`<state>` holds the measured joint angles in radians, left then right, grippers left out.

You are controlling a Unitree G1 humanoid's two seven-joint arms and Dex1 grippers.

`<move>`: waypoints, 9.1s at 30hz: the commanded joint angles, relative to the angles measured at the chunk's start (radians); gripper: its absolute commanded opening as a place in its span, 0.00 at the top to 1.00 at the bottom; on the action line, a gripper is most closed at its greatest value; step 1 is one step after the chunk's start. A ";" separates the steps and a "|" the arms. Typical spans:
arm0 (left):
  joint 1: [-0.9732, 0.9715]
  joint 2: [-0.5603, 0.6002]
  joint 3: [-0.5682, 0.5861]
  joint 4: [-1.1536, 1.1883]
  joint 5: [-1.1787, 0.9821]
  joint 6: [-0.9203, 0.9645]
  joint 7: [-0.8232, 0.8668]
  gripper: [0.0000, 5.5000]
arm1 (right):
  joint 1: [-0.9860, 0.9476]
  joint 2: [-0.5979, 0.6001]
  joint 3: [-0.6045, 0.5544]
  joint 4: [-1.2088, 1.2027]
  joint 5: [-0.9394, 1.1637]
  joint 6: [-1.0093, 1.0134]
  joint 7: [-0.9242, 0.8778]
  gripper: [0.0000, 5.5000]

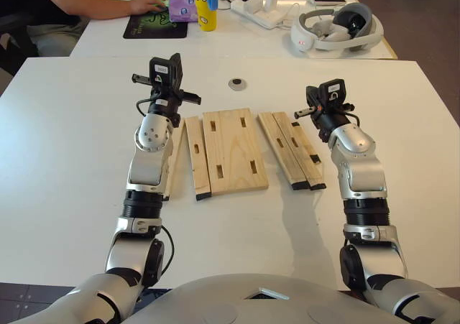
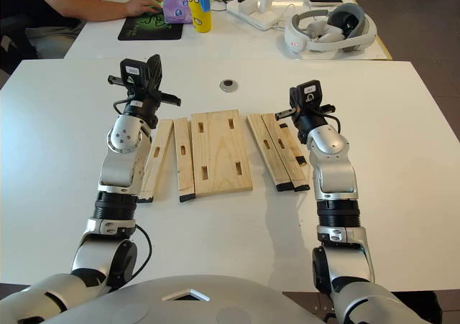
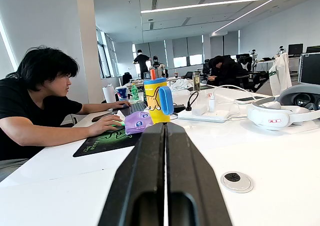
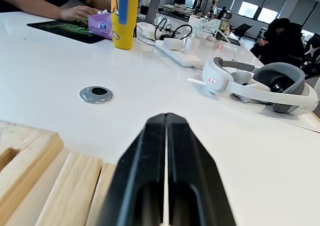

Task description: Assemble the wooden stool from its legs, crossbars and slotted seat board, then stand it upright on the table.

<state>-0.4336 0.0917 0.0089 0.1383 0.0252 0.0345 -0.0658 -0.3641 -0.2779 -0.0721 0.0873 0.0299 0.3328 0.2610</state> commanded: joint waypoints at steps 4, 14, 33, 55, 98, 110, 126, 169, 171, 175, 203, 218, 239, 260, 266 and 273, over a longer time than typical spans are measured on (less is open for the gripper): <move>-0.005 -0.003 -0.001 -0.004 -0.002 0.003 0.000 1.00 | -0.004 -0.009 -0.001 0.004 0.011 0.012 0.013 1.00; -0.002 -0.003 0.000 -0.005 -0.003 0.004 -0.001 1.00 | -0.006 -0.008 0.003 0.001 0.010 0.018 0.019 1.00; -0.007 -0.001 0.000 0.001 -0.008 0.003 -0.012 1.00 | -0.006 -0.001 0.007 -0.003 0.010 0.021 0.018 1.00; -0.006 -0.005 -0.003 0.006 -0.007 -0.004 -0.016 1.00 | -0.012 -0.001 0.015 0.000 0.010 0.019 0.028 1.00; -0.001 -0.013 -0.003 0.004 -0.003 -0.007 -0.001 1.00 | -0.015 -0.018 0.010 0.004 0.011 0.032 0.049 1.00; -0.007 -0.017 -0.007 0.018 0.007 -0.016 0.012 1.00 | -0.013 -0.015 0.007 0.000 0.038 0.035 0.054 0.90; 0.033 -0.027 0.000 -0.010 0.004 -0.010 0.046 1.00 | -0.021 -0.134 0.021 0.083 0.014 0.084 0.141 0.56; 0.061 -0.028 0.007 -0.052 -0.001 0.021 0.036 1.00 | 0.075 -0.259 0.100 0.069 0.067 0.249 0.414 0.56; 0.060 -0.029 0.007 -0.052 -0.001 0.021 0.037 1.00 | 0.076 -0.257 0.101 0.061 0.076 0.259 0.417 0.56; 0.055 -0.030 0.007 -0.050 -0.002 0.019 0.037 1.00 | 0.074 -0.253 0.129 0.071 0.033 0.274 0.366 0.56; 0.045 -0.028 0.010 -0.037 -0.006 0.022 0.032 1.00 | 0.026 -0.244 0.105 0.177 0.023 0.313 0.262 0.84; 0.004 0.007 0.103 -0.108 -0.528 0.261 -0.399 0.71 | -0.018 -0.097 -0.092 -0.025 0.338 0.139 0.310 0.92; -0.028 0.162 0.173 -0.248 -1.154 0.910 -0.589 0.44 | 0.016 -0.086 -0.196 -0.321 1.182 0.746 0.408 0.92; -0.001 0.149 0.153 -0.307 -1.283 0.989 -0.584 0.67 | 0.073 -0.146 -0.123 -0.368 1.193 0.729 0.486 0.92; 0.009 0.149 0.148 -0.323 -1.308 0.993 -0.579 0.84 | 0.076 -0.155 -0.118 -0.370 1.213 0.728 0.492 0.92; 0.019 0.150 0.147 -0.329 -1.311 0.981 -0.578 0.92 | 0.082 -0.169 -0.091 -0.373 1.176 0.704 0.514 0.92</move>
<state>-0.4243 0.2414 0.1628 -0.1679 -1.2704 1.0138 -0.6404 -0.2842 -0.4290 -0.1714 -0.2852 1.2332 1.0469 0.7848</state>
